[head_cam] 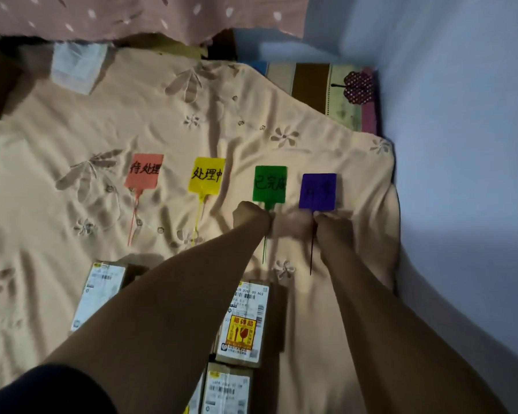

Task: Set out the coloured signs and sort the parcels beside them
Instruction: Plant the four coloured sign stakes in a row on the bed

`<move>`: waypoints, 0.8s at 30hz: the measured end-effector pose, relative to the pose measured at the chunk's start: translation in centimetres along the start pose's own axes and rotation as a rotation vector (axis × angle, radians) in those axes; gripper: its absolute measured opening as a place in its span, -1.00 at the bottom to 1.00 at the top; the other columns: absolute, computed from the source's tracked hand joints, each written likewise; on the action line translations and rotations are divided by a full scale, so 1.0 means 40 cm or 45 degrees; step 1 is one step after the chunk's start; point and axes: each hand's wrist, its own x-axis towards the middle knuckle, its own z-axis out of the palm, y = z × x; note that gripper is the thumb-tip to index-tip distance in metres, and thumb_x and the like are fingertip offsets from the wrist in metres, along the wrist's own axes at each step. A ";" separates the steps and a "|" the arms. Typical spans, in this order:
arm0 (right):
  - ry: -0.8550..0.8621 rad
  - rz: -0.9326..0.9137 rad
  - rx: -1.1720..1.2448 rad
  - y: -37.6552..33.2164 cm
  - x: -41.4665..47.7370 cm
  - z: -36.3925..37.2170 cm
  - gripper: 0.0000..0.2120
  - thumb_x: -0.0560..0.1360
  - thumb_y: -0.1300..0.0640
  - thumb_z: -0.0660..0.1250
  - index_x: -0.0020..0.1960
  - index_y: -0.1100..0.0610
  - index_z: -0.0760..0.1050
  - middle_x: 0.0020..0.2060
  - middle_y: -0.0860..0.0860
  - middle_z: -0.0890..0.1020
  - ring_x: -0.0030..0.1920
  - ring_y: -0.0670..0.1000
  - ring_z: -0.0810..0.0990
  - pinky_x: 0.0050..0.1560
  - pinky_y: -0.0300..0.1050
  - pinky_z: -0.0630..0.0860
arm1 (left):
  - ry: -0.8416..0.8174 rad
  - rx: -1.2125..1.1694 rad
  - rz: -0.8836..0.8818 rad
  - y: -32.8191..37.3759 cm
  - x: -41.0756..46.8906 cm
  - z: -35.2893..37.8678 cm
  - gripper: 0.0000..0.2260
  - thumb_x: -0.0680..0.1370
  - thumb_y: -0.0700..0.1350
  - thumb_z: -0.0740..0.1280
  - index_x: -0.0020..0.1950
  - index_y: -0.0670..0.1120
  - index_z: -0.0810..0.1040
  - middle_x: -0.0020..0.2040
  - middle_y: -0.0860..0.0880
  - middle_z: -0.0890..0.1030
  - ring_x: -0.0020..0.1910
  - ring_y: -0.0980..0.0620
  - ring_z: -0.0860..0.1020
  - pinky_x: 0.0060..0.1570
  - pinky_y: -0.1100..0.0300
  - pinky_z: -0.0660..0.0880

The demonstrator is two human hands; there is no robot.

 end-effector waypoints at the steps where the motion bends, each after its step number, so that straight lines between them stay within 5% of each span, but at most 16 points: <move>1: 0.012 0.011 -0.016 0.005 -0.002 0.001 -0.82 0.55 0.15 0.38 0.04 0.23 0.70 -0.06 0.12 0.71 -0.08 0.08 0.64 -0.04 -0.06 0.51 | 0.010 0.030 0.054 0.016 -0.037 -0.021 -0.68 0.33 0.02 0.59 -0.14 -0.19 0.66 -0.19 -0.12 0.70 -0.19 -0.14 0.70 -0.21 0.09 0.67; 6: 0.074 0.146 -0.031 -0.045 -0.018 -0.025 -0.87 0.51 0.12 0.39 -0.04 0.13 0.68 -0.16 0.08 0.71 -0.14 0.11 0.65 -0.09 -0.03 0.55 | -0.103 0.206 0.157 0.019 -0.070 -0.076 -0.72 0.43 -0.03 0.54 0.00 -0.08 0.52 -0.24 -0.01 0.54 -0.18 -0.07 0.59 -0.35 0.25 0.45; 11: 0.100 0.124 -0.164 -0.018 0.061 -0.061 -0.72 0.41 0.02 0.32 -0.09 0.19 0.70 -0.11 0.18 0.74 -0.02 0.23 0.72 0.01 0.08 0.62 | -0.133 0.411 0.211 0.051 -0.078 -0.078 -0.63 0.40 -0.11 0.54 0.15 -0.17 0.57 0.04 -0.11 0.66 0.02 -0.12 0.67 -0.13 0.17 0.58; 16: 0.015 0.013 -0.511 -0.048 -0.017 -0.098 -0.75 0.55 0.06 0.33 0.05 0.23 0.63 -0.11 0.15 0.62 -0.04 0.19 0.63 -0.14 -0.09 0.41 | 0.096 0.818 0.566 0.077 -0.149 -0.010 -0.61 0.53 -0.20 0.34 0.36 -0.14 0.45 0.33 -0.16 0.45 0.32 -0.18 0.45 0.19 -0.03 0.49; 20: 0.027 -0.069 -0.676 -0.003 -0.017 -0.096 -0.77 0.62 0.08 0.29 0.01 0.23 0.62 -0.04 0.19 0.69 -0.01 0.21 0.67 -0.10 -0.07 0.48 | -0.256 0.719 0.756 0.089 -0.206 0.089 -0.74 0.58 -0.18 0.30 0.26 -0.16 0.56 0.26 -0.15 0.57 0.22 -0.16 0.57 0.10 0.03 0.51; 24: 0.007 -0.002 -0.694 0.034 -0.002 -0.105 -0.76 0.65 0.08 0.25 -0.01 0.23 0.60 -0.11 0.14 0.64 -0.10 0.12 0.61 -0.11 -0.05 0.46 | -0.389 0.637 0.772 0.071 -0.235 0.168 -0.76 0.66 -0.10 0.21 0.11 -0.21 0.60 0.13 -0.20 0.61 0.03 -0.13 0.60 -0.09 0.08 0.47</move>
